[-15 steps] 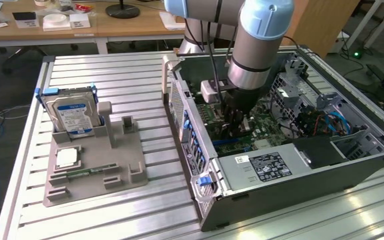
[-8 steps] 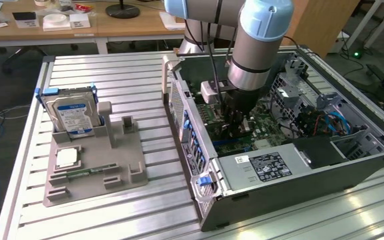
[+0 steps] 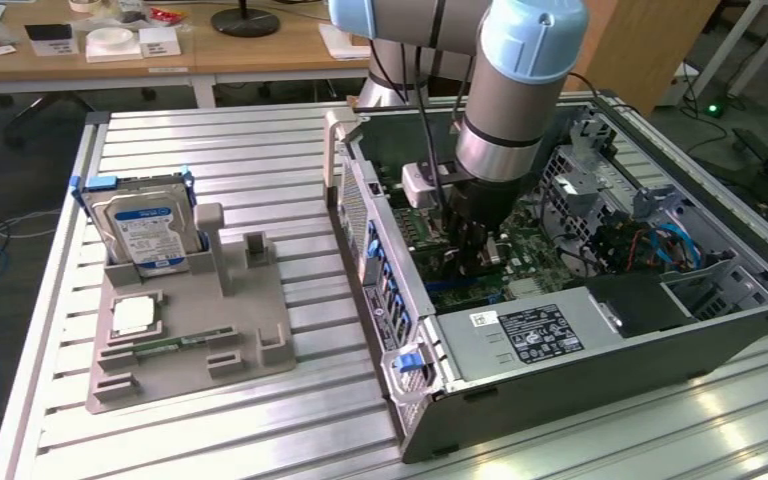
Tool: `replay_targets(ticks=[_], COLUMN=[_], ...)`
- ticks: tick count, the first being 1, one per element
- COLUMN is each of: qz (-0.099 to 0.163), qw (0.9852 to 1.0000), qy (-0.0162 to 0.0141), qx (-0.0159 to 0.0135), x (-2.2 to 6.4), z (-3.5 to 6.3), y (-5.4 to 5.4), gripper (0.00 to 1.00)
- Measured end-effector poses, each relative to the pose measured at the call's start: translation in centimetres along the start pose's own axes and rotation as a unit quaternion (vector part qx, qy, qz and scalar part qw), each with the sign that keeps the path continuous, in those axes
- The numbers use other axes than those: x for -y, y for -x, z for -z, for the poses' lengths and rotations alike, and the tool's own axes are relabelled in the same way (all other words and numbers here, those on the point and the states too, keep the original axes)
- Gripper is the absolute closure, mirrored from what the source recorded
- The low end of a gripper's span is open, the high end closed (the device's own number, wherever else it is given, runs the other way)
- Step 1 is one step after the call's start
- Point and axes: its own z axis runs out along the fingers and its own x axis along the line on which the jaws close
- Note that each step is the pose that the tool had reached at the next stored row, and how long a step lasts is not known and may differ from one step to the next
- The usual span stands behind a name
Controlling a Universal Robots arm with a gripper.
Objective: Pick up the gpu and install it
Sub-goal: 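Insert the gpu into the slot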
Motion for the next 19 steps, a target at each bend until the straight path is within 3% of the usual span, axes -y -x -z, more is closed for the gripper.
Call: replay_targets(ticks=[19], qz=[0.0], qw=[1.0], qy=[0.0], qx=[-0.0001], x=[-0.03], z=[-0.52], y=[-0.01], gripper=[0.72])
